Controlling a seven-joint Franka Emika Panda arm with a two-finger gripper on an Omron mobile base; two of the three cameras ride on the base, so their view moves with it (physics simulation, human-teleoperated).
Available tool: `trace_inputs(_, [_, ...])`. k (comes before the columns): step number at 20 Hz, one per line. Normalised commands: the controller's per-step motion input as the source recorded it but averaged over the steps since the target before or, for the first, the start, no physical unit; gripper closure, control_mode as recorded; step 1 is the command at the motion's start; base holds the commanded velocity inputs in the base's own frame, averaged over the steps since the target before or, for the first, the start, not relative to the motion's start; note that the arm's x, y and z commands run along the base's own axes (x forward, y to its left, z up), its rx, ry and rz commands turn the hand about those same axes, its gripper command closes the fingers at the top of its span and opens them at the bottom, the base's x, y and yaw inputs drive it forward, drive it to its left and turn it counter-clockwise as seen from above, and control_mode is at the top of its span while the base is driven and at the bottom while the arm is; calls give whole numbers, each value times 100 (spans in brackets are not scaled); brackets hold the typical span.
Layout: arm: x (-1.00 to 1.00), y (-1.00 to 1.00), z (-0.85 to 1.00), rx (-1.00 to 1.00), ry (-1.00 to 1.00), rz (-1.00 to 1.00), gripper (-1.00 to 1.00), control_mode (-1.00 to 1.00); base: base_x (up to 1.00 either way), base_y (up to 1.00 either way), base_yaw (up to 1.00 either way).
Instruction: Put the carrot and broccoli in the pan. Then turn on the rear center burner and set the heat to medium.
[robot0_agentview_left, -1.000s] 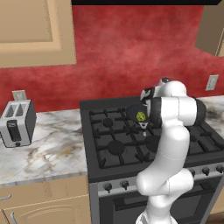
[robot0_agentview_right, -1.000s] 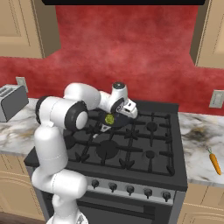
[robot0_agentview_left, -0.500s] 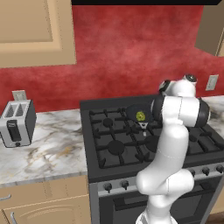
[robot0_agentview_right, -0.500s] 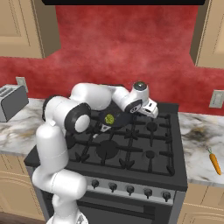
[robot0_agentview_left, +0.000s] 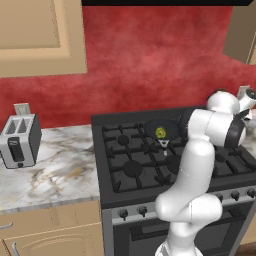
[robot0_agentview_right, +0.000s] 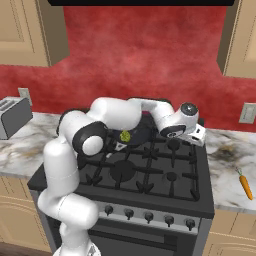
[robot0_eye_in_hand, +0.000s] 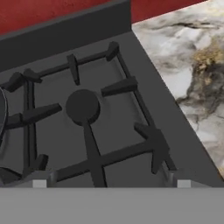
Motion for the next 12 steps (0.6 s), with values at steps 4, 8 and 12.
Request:
trace_inputs(4, [-81, -65, 1, 0, -1, 14, -100, -100, 0, 0, 0])
trace_inputs(8, [-89, -47, 8, 0, -1, 18, -100, -100, 0, 0, 0])
trace_inputs(12, [-95, -26, 1, 0, 0, 17, -100, -100, 0, 0, 0])
